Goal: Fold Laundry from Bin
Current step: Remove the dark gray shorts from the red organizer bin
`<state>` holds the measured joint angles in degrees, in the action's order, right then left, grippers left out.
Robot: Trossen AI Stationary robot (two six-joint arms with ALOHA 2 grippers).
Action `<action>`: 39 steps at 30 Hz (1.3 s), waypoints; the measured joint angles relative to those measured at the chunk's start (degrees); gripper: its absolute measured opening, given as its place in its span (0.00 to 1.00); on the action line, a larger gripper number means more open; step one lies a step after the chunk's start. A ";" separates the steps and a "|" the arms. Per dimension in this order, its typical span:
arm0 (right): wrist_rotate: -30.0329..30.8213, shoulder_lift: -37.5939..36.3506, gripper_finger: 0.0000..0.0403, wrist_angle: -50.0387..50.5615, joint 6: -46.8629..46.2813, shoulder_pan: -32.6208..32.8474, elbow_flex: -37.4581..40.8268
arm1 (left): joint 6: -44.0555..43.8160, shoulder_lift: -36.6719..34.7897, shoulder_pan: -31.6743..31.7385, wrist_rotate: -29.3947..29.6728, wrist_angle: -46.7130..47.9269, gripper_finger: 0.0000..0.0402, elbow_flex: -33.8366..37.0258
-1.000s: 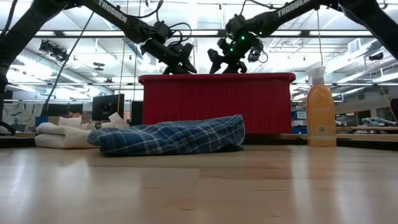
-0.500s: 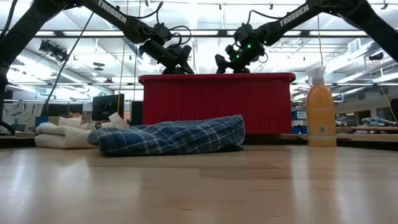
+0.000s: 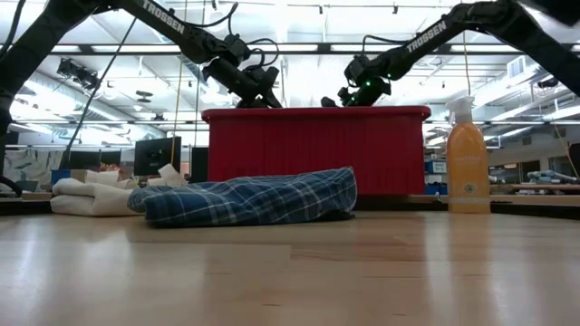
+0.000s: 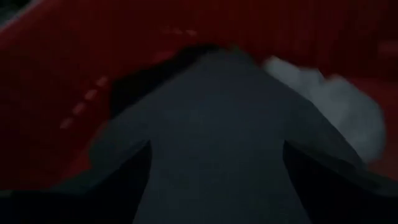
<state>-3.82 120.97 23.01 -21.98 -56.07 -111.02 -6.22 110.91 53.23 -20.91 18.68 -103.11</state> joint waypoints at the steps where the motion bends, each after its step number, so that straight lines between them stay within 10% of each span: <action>1: 0.40 -0.01 0.93 1.36 -1.60 -0.38 0.00 | 0.32 0.00 0.00 0.01 -0.02 0.36 0.00; 14: -12.97 1.11 0.98 9.47 -17.44 -3.86 4.72 | 2.84 0.00 -0.08 0.02 0.02 0.36 0.00; 23: -11.31 1.81 0.98 8.59 -21.86 0.34 8.63 | 2.97 0.00 -0.15 0.00 0.55 0.36 0.00; 30: -20.27 1.32 0.98 4.55 -16.41 0.87 4.92 | 2.99 0.00 -0.07 0.02 1.44 0.36 0.00; 39: -17.20 -1.12 0.98 10.06 -15.27 0.06 1.19 | 4.42 0.00 -0.07 0.02 1.74 0.36 0.00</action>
<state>-21.02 119.84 33.06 -37.25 -56.02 -109.83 -1.80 110.91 53.17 -20.88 20.41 -103.11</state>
